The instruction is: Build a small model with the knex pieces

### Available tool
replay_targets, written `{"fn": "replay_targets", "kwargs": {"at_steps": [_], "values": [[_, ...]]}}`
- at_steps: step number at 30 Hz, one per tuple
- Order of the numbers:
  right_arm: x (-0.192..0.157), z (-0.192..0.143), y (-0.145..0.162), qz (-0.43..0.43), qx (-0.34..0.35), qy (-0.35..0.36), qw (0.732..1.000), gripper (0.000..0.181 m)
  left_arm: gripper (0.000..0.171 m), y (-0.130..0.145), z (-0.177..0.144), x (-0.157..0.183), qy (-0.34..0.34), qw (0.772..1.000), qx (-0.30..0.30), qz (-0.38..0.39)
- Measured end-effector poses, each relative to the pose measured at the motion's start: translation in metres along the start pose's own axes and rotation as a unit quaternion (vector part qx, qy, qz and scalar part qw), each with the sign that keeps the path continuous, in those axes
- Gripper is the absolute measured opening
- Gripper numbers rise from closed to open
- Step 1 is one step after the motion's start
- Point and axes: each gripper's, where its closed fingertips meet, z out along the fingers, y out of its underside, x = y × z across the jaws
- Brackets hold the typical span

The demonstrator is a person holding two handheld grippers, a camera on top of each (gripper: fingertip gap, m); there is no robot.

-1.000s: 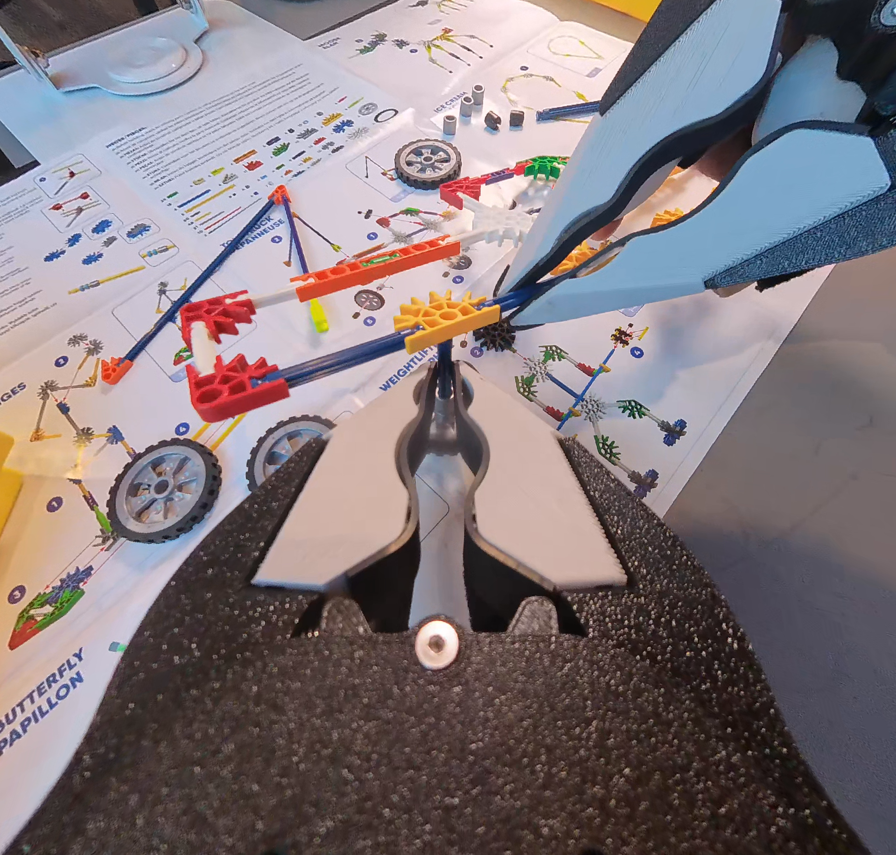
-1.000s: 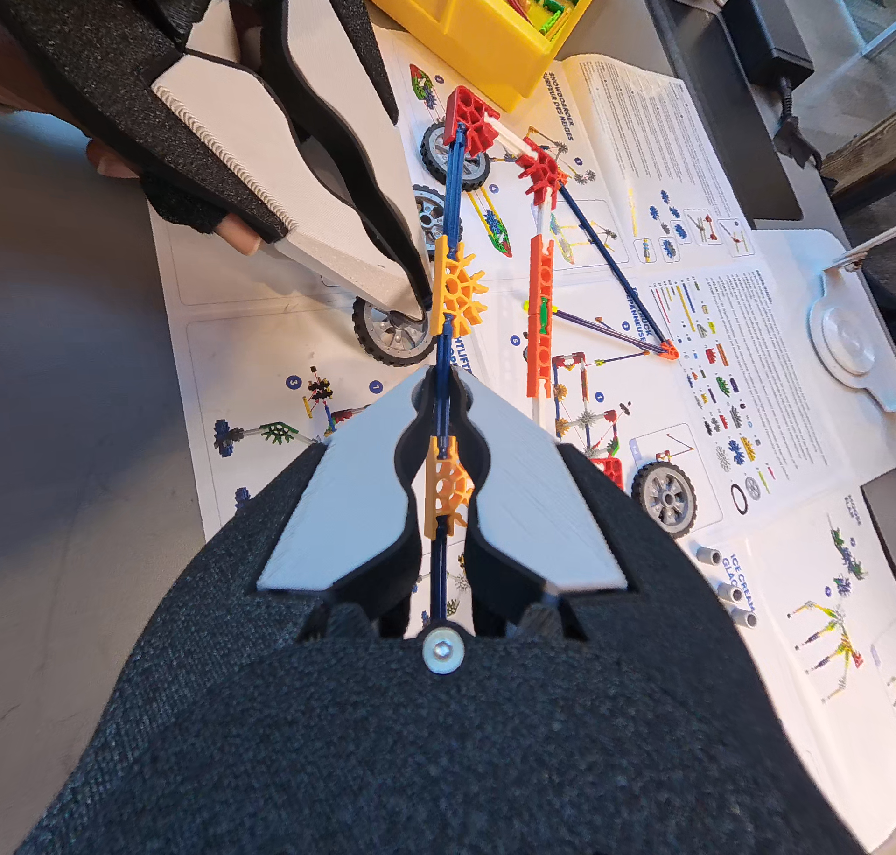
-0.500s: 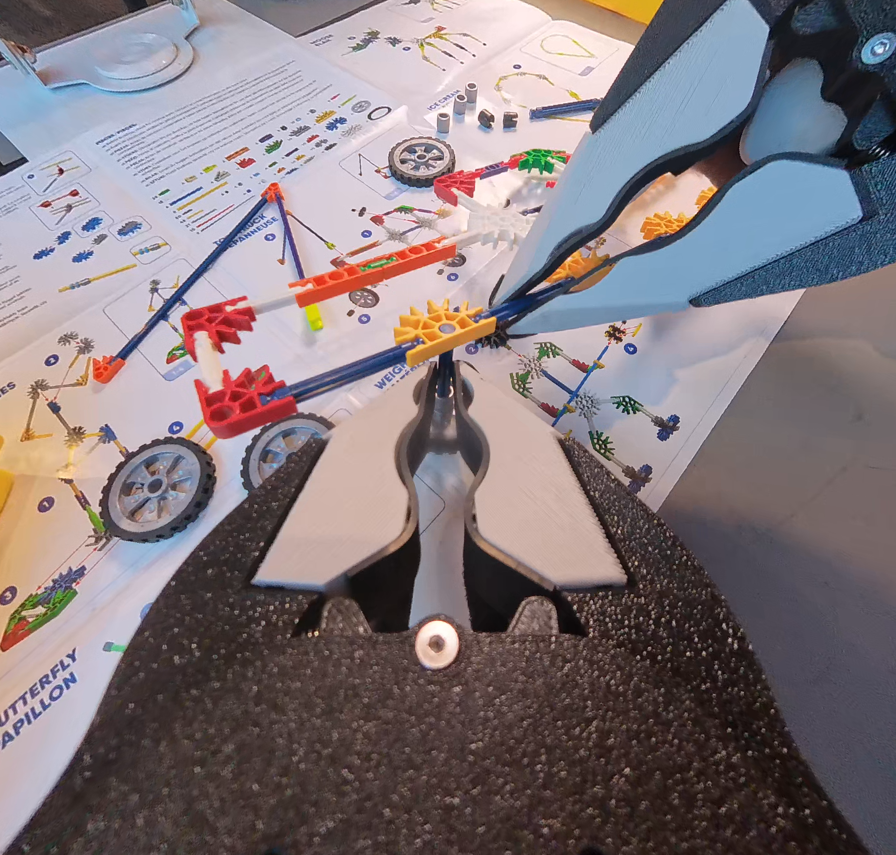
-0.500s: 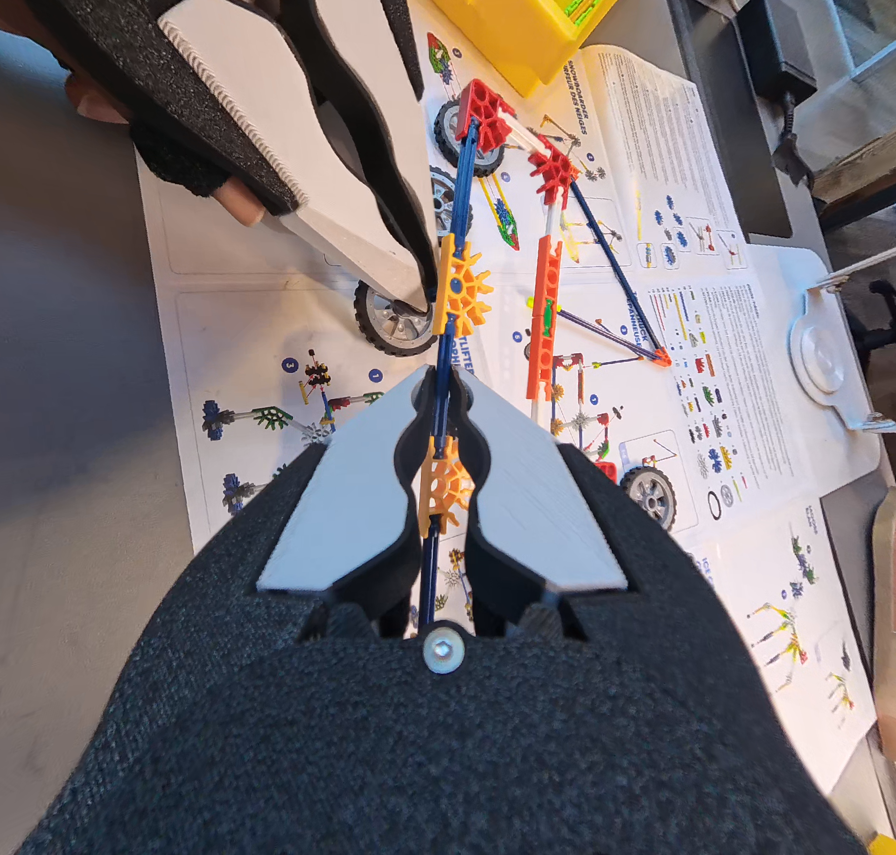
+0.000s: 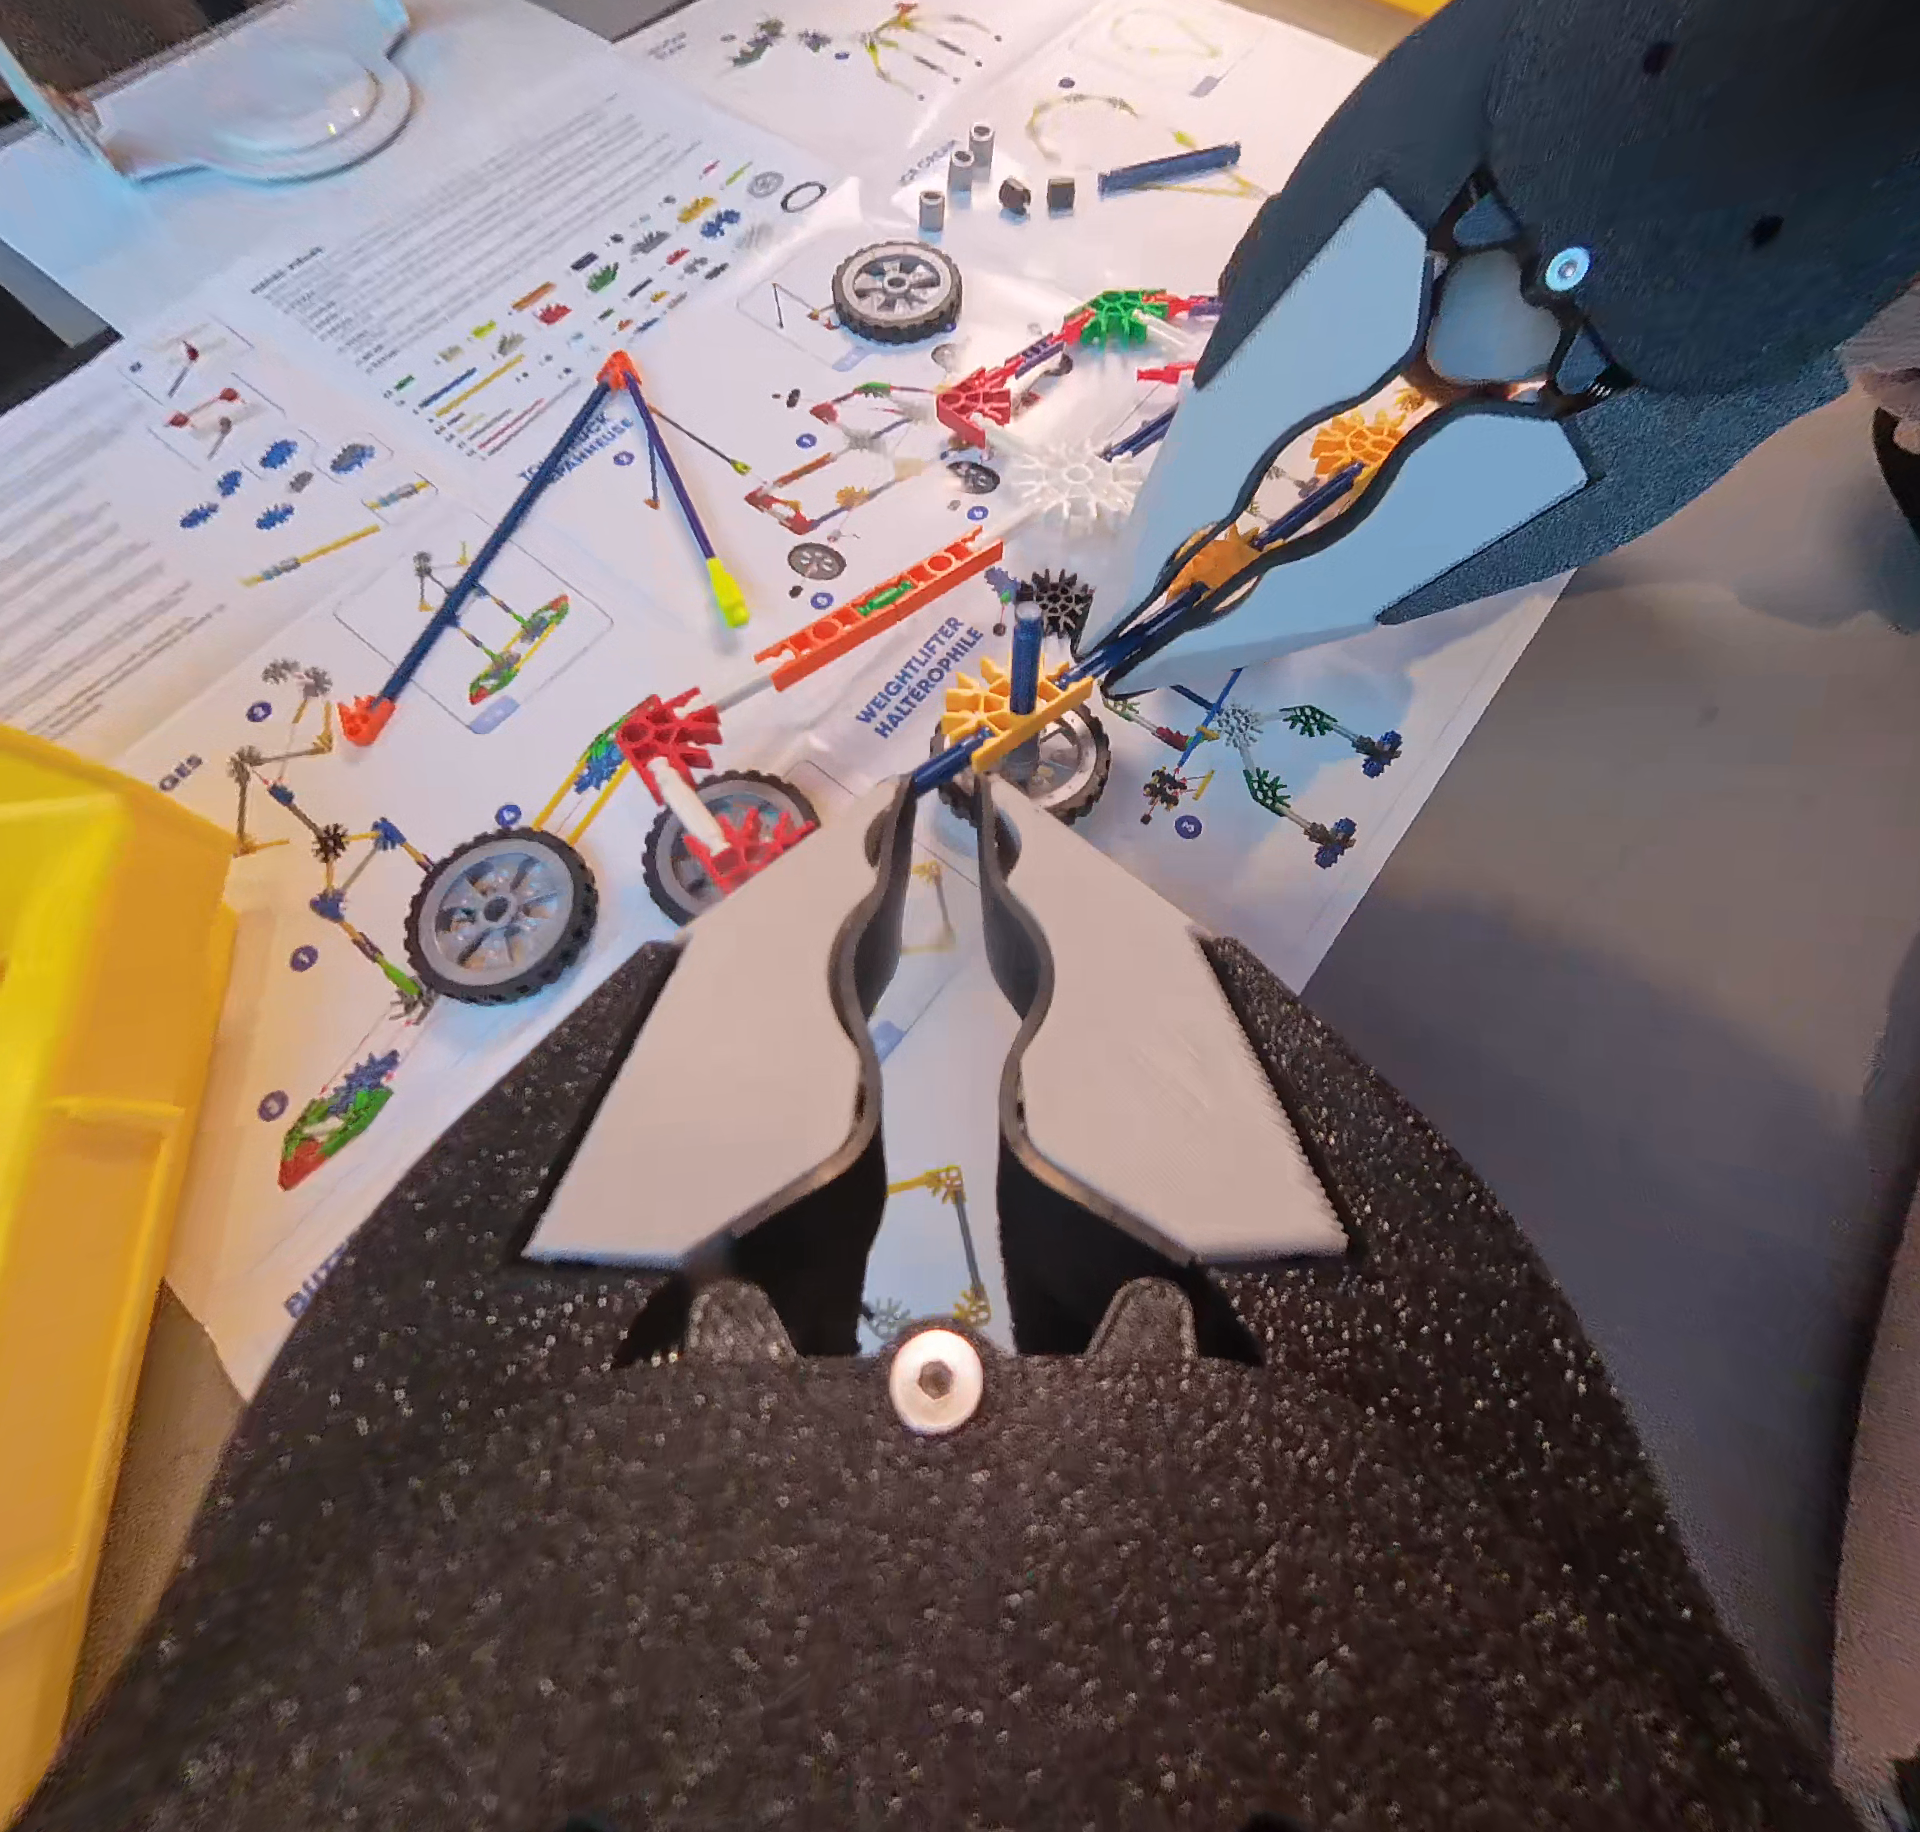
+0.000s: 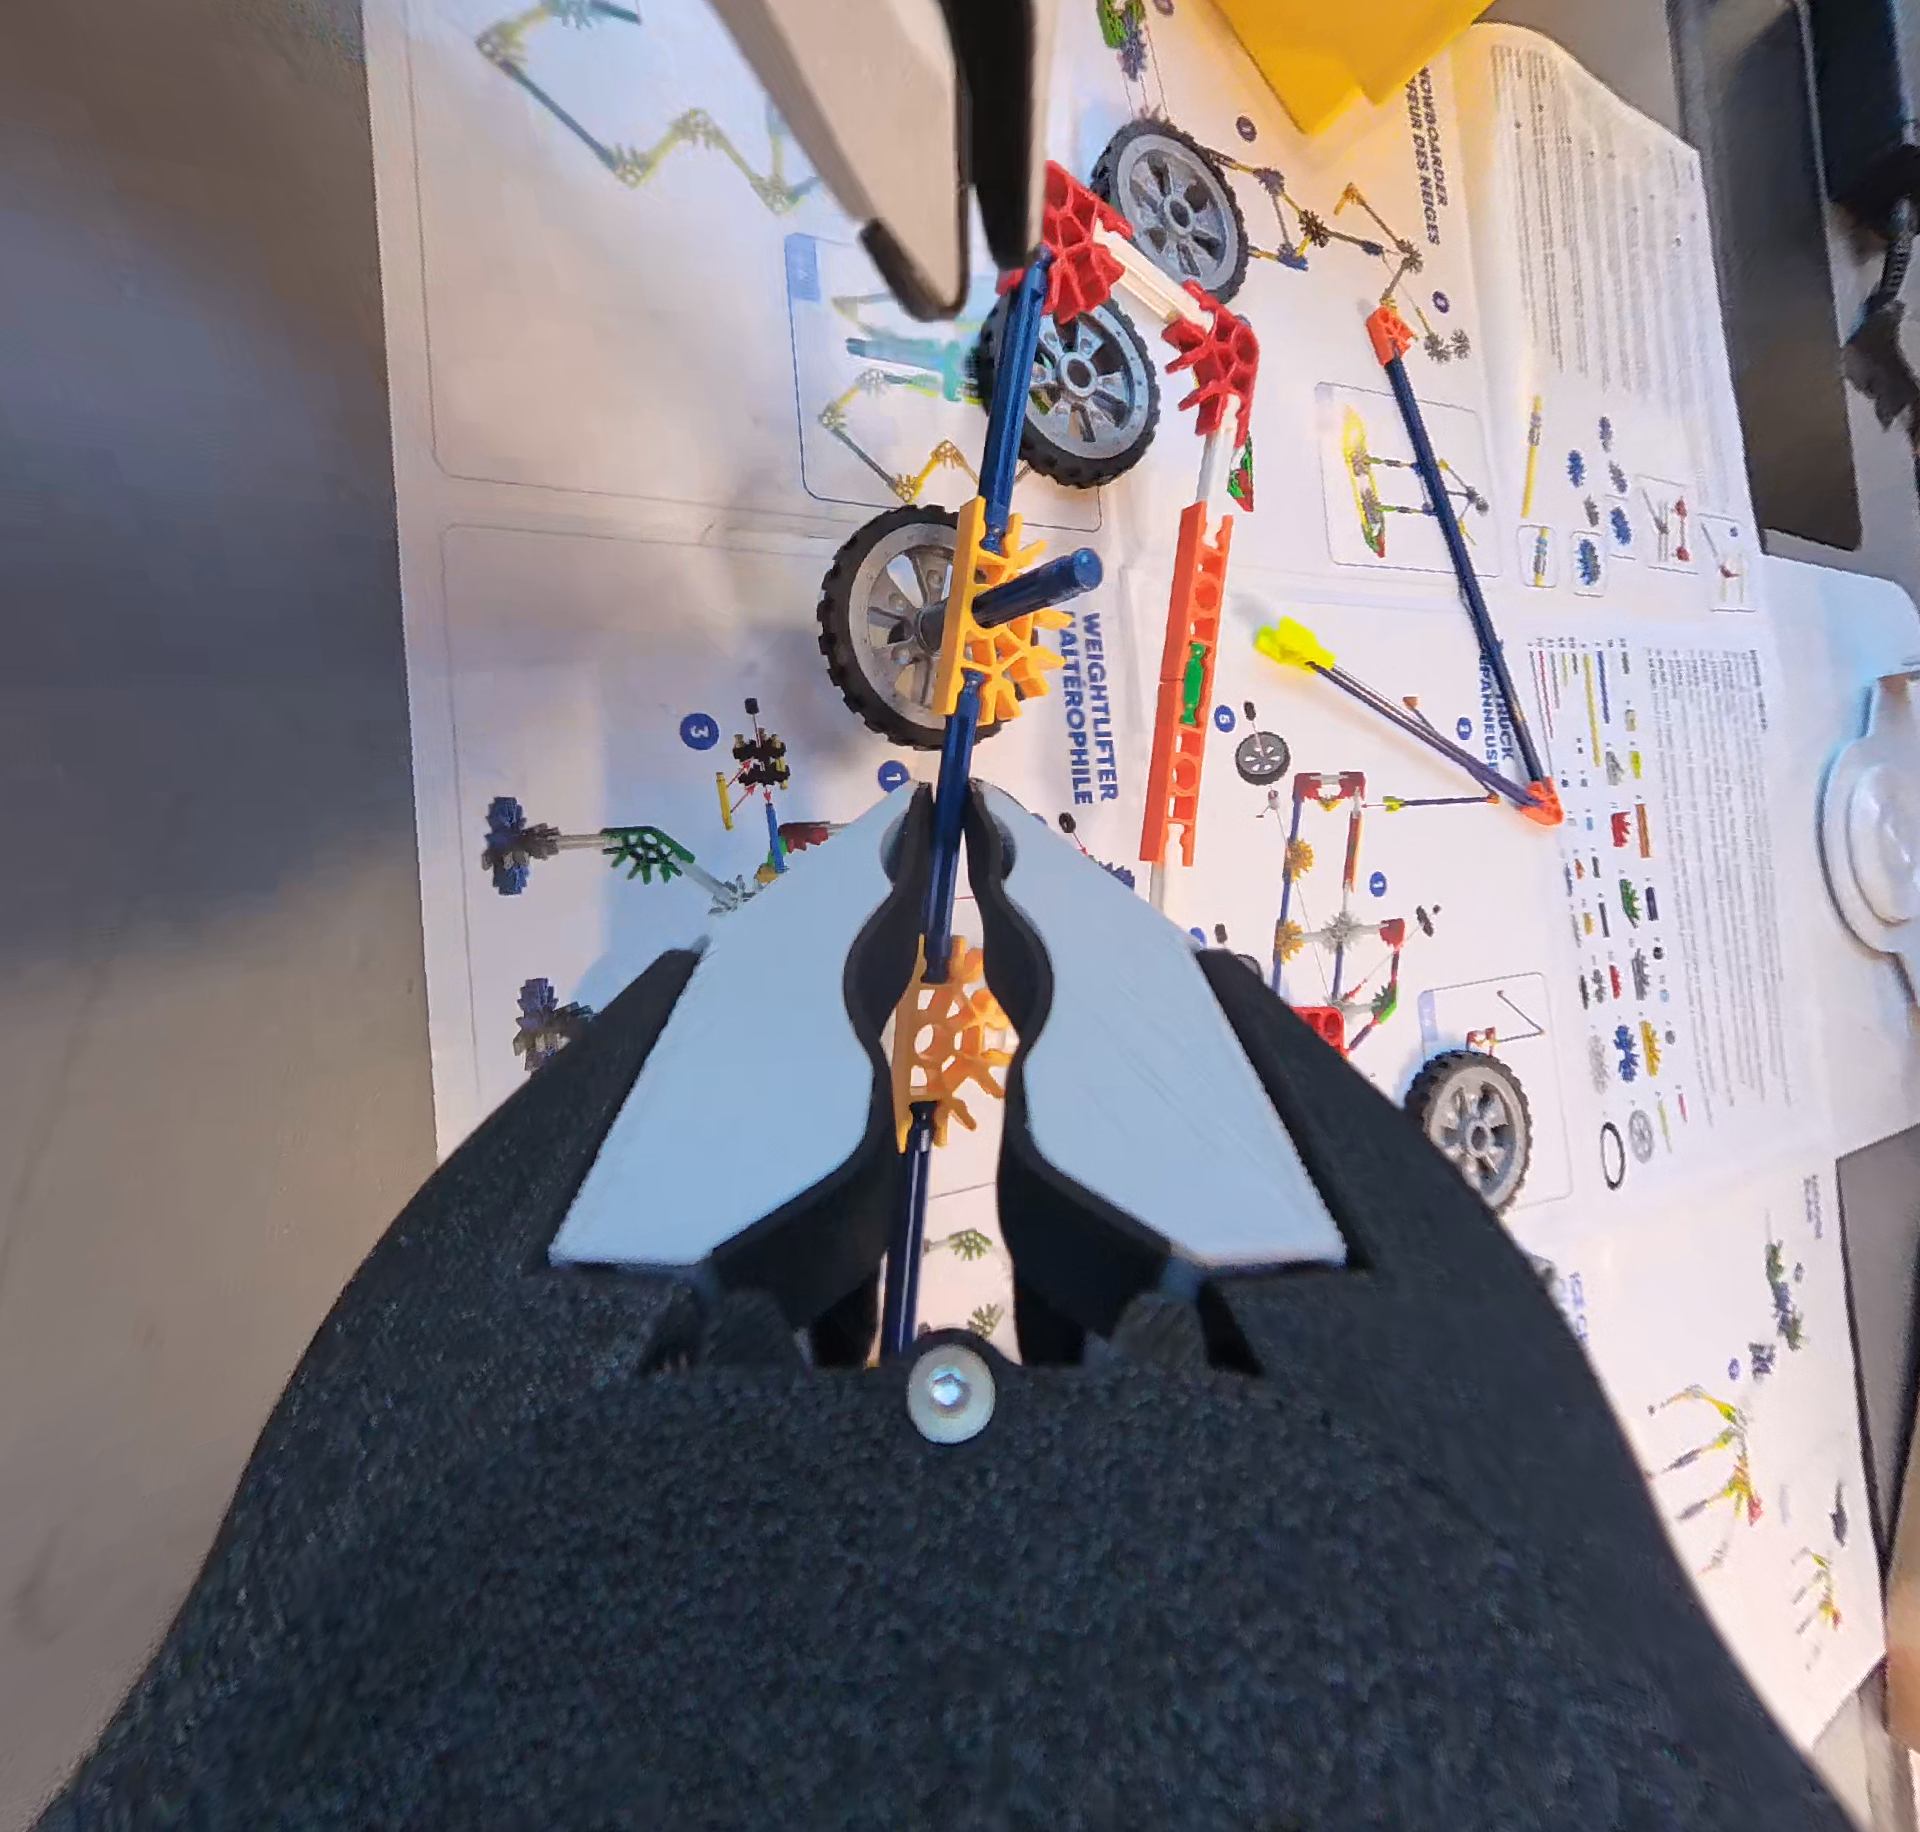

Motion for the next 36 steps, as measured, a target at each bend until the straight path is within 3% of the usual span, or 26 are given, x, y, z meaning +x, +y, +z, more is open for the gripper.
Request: {"fn": "replay_targets", "kwargs": {"at_steps": [6,11,13,20,25,28,33,36], "values": [[-0.005,0.000,0.000,-0.024,-0.004,0.002,1.000,0.004,0.018,-0.010,0.014,0.021,0.086,0.995,-0.003,0.046],[-0.011,0.003,0.002,-0.042,-0.006,0.004,0.999,0.008,0.018,0.002,0.034,0.021,0.073,0.985,-0.054,0.148],[-0.013,0.001,0.002,-0.034,-0.002,-0.008,0.999,0.012,0.007,0.000,0.036,0.025,0.088,0.981,-0.045,0.167],[-0.017,-0.022,0.006,0.028,0.042,-0.092,0.994,0.020,0.006,0.000,0.033,0.026,0.098,0.975,0.000,0.198],[-0.020,-0.049,0.020,0.058,0.032,-0.149,0.987,0.029,0.005,0.000,0.031,0.030,0.111,0.970,0.023,0.216],[-0.020,-0.068,0.012,0.085,0.064,-0.170,0.980,0.030,0.005,0.000,0.031,0.030,0.116,0.970,0.031,0.211],[-0.023,-0.059,0.061,0.077,-0.059,-0.159,0.983,0.030,0.005,0.001,0.030,0.032,0.117,0.966,0.042,0.228],[-0.031,-0.055,0.059,0.080,-0.052,-0.182,0.979,0.005,0.005,0.001,0.029,0.030,0.117,0.967,0.045,0.224]]}}
